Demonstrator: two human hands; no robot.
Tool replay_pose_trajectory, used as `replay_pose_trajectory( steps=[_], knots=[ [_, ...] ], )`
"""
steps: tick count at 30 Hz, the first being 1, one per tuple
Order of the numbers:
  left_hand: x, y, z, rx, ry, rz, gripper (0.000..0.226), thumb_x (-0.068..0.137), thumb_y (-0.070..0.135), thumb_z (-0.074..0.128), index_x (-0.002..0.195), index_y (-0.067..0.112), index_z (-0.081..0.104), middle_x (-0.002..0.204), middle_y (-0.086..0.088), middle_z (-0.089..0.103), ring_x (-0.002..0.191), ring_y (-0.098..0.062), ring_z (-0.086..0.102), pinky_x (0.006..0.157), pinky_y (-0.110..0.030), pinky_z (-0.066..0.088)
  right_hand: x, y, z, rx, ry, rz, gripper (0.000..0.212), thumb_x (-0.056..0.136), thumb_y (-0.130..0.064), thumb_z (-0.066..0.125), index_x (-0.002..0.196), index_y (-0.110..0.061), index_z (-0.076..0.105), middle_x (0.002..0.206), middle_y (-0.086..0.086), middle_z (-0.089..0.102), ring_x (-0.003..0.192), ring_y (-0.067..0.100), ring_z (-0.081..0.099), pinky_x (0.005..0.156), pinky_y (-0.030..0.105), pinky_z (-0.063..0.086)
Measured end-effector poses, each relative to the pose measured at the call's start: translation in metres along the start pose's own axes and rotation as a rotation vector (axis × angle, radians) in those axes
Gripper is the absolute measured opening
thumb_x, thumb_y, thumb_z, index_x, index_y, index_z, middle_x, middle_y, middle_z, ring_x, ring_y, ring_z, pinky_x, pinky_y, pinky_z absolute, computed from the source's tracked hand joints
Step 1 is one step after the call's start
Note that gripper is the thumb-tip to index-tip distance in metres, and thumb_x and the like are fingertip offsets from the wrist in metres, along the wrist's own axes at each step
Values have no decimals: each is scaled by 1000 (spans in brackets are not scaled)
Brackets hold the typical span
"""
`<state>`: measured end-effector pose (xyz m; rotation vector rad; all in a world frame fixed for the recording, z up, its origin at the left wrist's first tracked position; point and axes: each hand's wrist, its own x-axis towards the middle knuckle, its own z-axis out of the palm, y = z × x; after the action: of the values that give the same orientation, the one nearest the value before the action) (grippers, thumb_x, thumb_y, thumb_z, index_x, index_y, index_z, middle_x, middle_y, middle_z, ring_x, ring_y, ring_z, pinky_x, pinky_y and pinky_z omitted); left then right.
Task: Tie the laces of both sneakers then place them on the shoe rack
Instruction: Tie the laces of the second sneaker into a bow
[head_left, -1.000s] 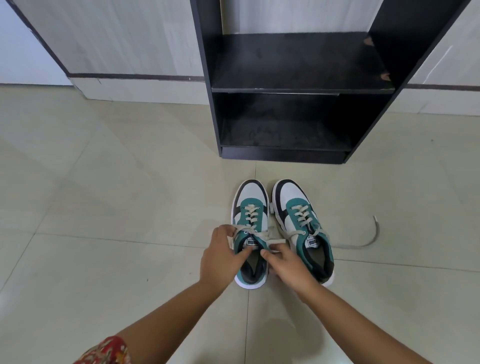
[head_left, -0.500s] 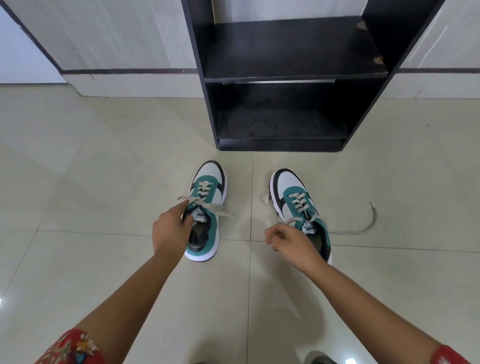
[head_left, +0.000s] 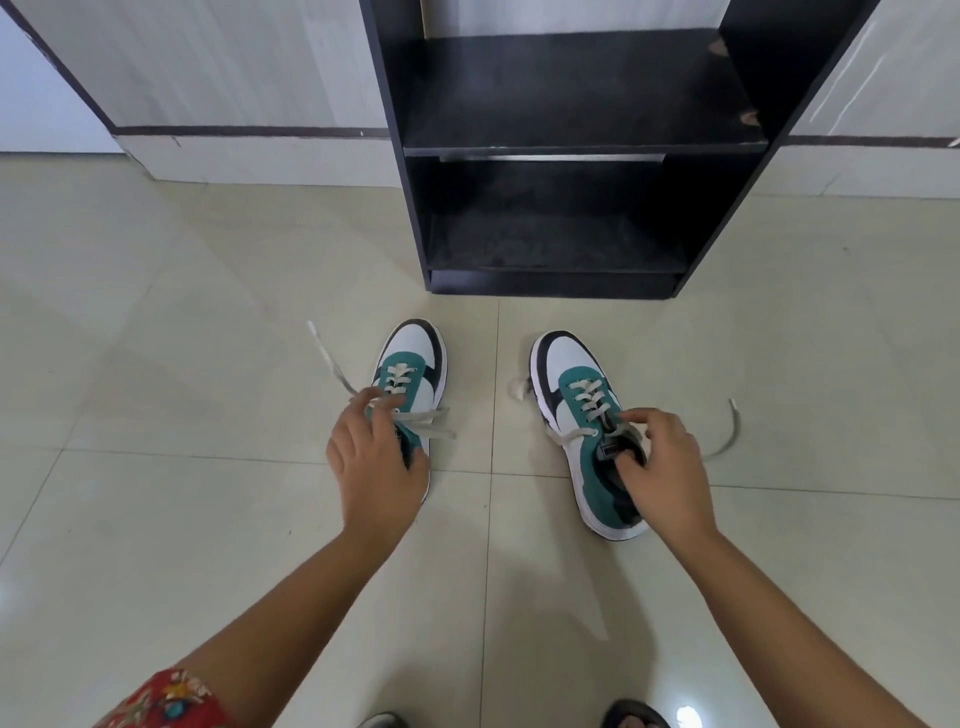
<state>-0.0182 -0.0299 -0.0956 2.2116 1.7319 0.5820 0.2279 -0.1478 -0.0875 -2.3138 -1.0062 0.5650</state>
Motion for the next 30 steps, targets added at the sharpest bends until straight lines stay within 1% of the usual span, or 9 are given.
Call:
replay_pose_trajectory(
  steps=[3,7,11,13,17,20,23,27,30],
  knots=[
    [-1,14,3,-44,-78,165,43,73,15,71,113,20,56,131,-5,52,120,-26,46,100,-42,38,5,19,-4,-45,-165,198,64,76,-25,68,133,-20,39,129,10,52,113,32,54,86,40,46],
    [-1,41,7,-238,-195,343,19,80,13,62,96,23,62,109,6,59,104,-12,51,91,-27,41,6,17,4,-22,-206,239,43,80,-19,58,122,-14,53,117,15,63,101,34,60,80,36,45],
    [2,62,21,-470,-671,-54,11,85,21,60,95,23,65,100,8,61,97,-12,58,85,-29,44,0,-4,23,76,-194,242,40,78,-20,59,117,-11,54,117,14,59,103,34,59,81,34,43],
    [0,64,31,-564,-780,-227,13,87,22,57,97,20,65,101,2,65,96,-17,60,86,-30,44,-4,-8,29,68,-232,220,44,79,-24,59,121,-13,50,120,11,56,104,33,59,82,33,44],
    [-4,69,42,-573,-747,-186,21,92,19,49,111,24,55,98,-1,64,80,-17,63,72,-27,45,-6,-1,23,20,-234,182,37,87,-38,50,121,-23,50,116,3,53,94,28,62,79,38,52],
    [5,75,51,-375,-633,103,27,91,18,51,117,27,52,110,3,54,95,-13,56,76,-21,42,2,3,16,-20,-163,98,21,87,-36,55,100,-21,59,111,1,53,91,20,58,70,31,43],
    [8,83,57,-202,-573,297,10,92,20,51,101,19,52,114,0,51,104,-16,49,86,-27,44,9,4,9,62,-199,41,11,84,-27,61,84,-16,58,99,3,60,89,20,57,71,31,41],
    [21,80,50,-217,-524,365,2,94,19,44,93,16,44,81,-7,63,69,-19,56,67,-33,47,15,5,-2,204,-232,87,18,81,-23,62,68,-21,50,63,-6,57,61,13,50,60,31,37],
    [33,78,31,-395,-616,357,7,95,16,43,98,22,41,66,-9,62,54,-17,54,60,-37,48,17,5,-8,260,-246,107,17,82,-26,60,68,-23,50,56,-3,65,49,7,53,58,29,39]
  ],
)
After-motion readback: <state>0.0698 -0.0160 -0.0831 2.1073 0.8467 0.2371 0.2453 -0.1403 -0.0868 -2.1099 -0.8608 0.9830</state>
